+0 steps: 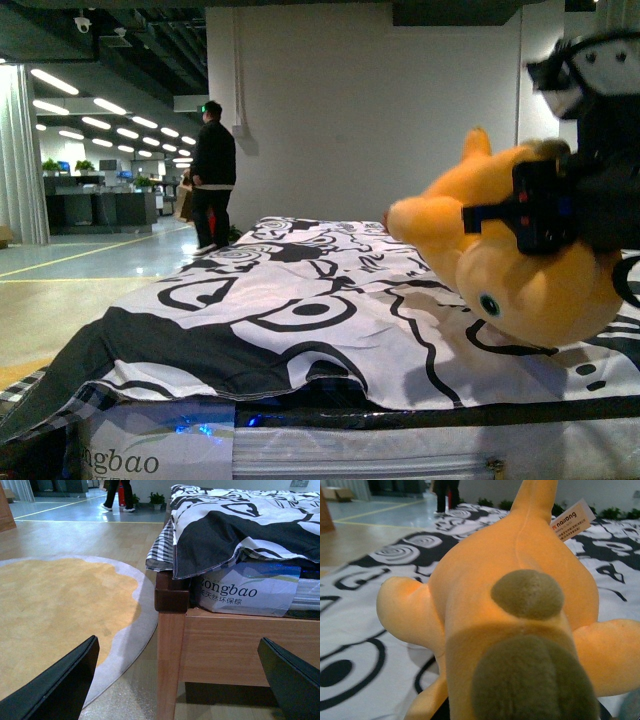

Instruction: Put away toys

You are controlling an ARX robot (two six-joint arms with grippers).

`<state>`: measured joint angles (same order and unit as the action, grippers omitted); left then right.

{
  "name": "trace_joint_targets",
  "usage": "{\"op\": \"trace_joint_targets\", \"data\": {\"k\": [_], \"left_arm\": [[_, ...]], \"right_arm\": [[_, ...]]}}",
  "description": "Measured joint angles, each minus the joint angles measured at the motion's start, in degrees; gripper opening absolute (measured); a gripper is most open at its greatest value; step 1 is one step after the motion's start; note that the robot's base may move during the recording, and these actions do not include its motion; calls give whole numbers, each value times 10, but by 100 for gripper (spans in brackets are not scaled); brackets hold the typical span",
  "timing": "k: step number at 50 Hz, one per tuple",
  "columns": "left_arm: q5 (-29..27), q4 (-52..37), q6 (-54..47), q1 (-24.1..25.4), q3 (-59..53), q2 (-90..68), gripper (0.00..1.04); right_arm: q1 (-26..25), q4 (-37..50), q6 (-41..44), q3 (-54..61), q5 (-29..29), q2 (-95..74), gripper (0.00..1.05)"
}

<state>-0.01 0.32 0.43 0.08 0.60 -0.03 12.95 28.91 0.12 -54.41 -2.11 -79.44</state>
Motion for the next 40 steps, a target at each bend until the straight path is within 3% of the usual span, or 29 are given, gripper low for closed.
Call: {"op": "trace_joint_targets", "data": {"k": [17, 30, 40], "left_arm": [[0, 0, 0, 0, 0, 0, 99], [0, 0, 0, 0, 0, 0, 99], [0, 0, 0, 0, 0, 0, 99]], "right_arm": [[-46, -80, -76, 193, 161, 325, 10], [-93, -141, -93, 331, 208, 514, 10], [-87, -209, -97, 405, 184, 645, 10]]}}
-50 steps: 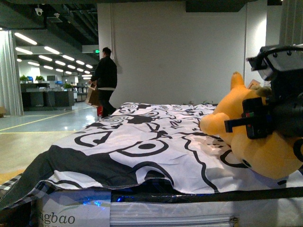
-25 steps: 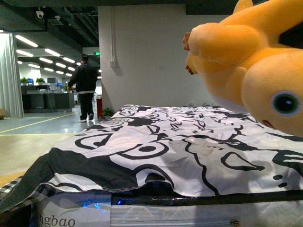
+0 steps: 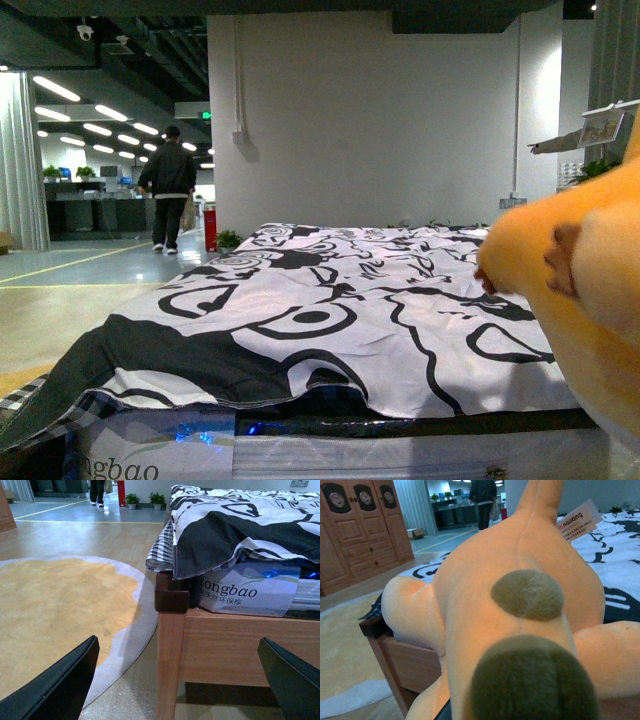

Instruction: Put away toys

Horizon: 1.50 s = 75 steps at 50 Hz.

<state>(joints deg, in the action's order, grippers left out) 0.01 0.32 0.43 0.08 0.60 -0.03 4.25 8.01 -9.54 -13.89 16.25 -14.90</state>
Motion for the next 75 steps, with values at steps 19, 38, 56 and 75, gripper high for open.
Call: {"op": "trace_joint_targets", "data": {"k": [19, 38, 56, 75], "left_arm": [[0, 0, 0, 0, 0, 0, 99], [0, 0, 0, 0, 0, 0, 99], [0, 0, 0, 0, 0, 0, 99], [-1, 0, 0, 0, 0, 0, 99]], "right_arm": [[27, 20, 21, 86, -45, 73, 10], [28, 25, 34, 131, -68, 116, 10], [30, 18, 35, 132, -85, 135, 10], [31, 18, 35, 132, -83, 135, 10]]}}
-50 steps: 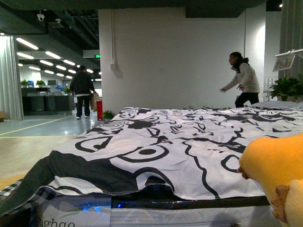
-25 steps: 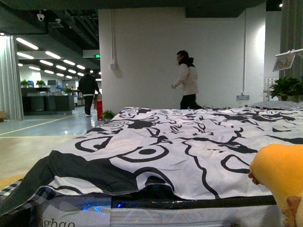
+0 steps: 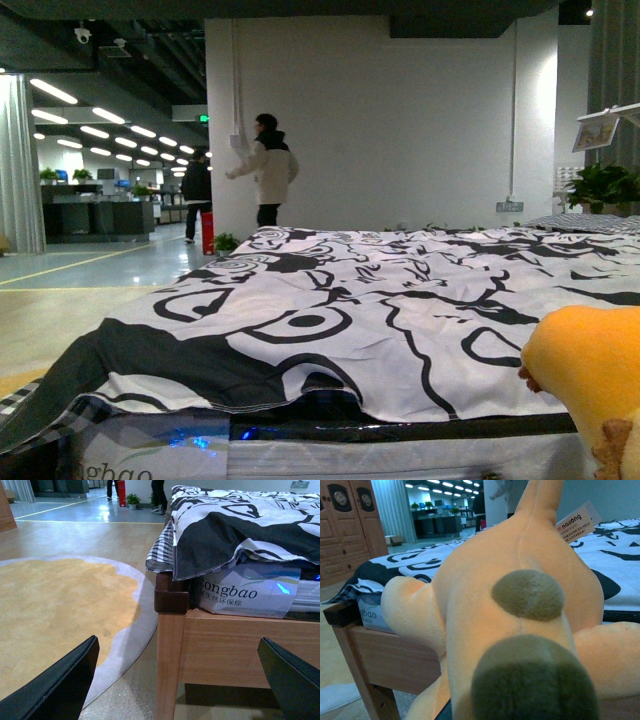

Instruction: Put away toys

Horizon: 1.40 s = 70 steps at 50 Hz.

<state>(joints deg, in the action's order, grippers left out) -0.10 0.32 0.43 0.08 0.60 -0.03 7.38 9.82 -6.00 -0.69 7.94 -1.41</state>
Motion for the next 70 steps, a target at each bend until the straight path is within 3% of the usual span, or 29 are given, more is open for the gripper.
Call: {"op": "trace_joint_targets", "data": {"k": [70], "left_arm": [[1, 0, 0, -1, 0, 0, 99]], "right_arm": [[1, -1, 0, 0, -4, 2, 10]]}}
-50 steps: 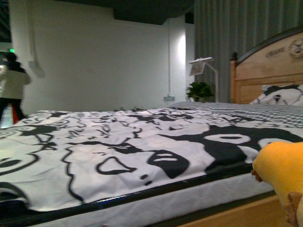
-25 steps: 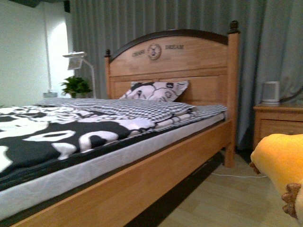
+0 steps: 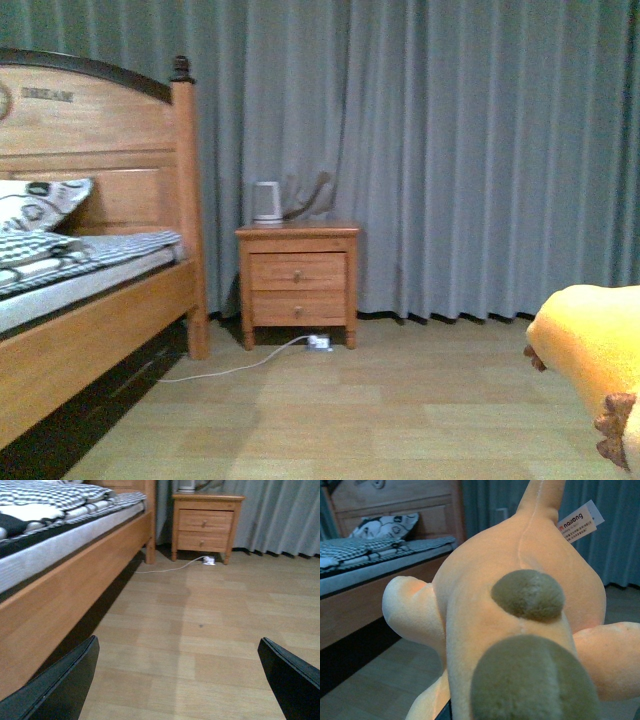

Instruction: Put away toys

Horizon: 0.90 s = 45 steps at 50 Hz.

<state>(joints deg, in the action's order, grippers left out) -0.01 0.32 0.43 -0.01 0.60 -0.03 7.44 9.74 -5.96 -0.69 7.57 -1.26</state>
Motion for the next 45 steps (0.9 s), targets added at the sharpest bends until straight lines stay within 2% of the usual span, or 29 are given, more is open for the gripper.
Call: {"op": "trace_joint_targets", "data": {"k": [45], "left_arm": [[0, 0, 0, 0, 0, 0, 99]], "right_arm": [[0, 0, 0, 0, 1, 1, 10]]}}
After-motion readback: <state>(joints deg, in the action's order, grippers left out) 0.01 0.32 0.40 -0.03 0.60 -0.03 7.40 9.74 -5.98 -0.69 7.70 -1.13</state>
